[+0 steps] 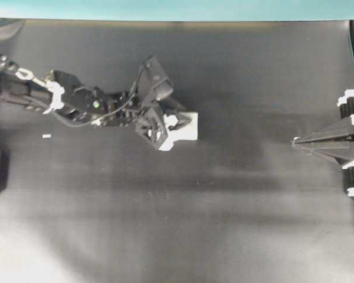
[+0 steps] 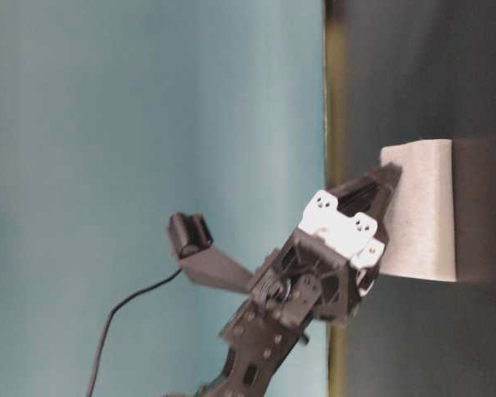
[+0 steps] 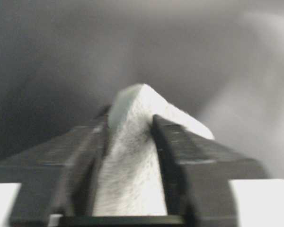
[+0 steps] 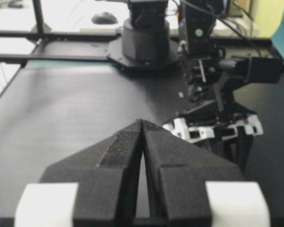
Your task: Push the sponge with the left arm to wipe the table.
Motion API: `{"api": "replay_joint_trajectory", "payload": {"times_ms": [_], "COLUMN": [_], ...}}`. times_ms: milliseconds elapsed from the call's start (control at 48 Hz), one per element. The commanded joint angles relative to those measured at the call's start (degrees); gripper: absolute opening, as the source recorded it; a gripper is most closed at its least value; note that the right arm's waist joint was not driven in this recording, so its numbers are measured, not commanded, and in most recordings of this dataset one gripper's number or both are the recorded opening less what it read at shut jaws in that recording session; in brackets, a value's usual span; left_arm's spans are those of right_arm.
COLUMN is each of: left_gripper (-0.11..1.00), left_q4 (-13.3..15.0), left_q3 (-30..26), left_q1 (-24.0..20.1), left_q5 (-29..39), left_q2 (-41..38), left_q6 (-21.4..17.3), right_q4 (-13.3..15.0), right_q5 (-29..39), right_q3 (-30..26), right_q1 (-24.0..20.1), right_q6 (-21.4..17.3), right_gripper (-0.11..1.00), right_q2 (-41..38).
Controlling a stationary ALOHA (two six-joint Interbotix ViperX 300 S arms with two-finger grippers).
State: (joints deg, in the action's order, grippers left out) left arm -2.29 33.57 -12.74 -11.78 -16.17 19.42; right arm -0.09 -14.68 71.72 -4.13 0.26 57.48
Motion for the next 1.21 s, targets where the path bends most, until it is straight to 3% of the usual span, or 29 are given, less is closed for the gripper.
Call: {"api": "replay_joint_trajectory", "payload": {"times_ms": [0,229,396,729,1188], "left_gripper": [0.28,0.1,0.1,0.1,0.08], "left_q4": [-0.18,-0.26,-0.18,-0.18,-0.26], "left_q3": [1.32,4.92,6.42,10.72,16.88], "left_q1": [1.23,1.85,2.02,1.93,5.45], "left_q5": [0.26,-0.44,-0.62,-0.26,5.19], "left_q2": [1.67,3.43,3.87,5.62,12.13], "left_q6": [0.0,0.09,0.62,5.89,7.38], "right_q4": [0.0,0.0,-0.09,-0.09,-0.09], "right_q5": [-0.35,-0.53,-0.62,-0.53,-0.26], "right_q3": [-0.26,-0.26,-0.26,-0.26,-0.26], "right_q1": [0.0,0.0,0.0,0.0,0.0], "right_q6": [0.35,0.35,0.35,0.35,0.53], "right_gripper": [0.0,0.0,0.0,0.0,0.0], "right_q2": [-0.18,-0.09,0.0,0.44,1.32]}}
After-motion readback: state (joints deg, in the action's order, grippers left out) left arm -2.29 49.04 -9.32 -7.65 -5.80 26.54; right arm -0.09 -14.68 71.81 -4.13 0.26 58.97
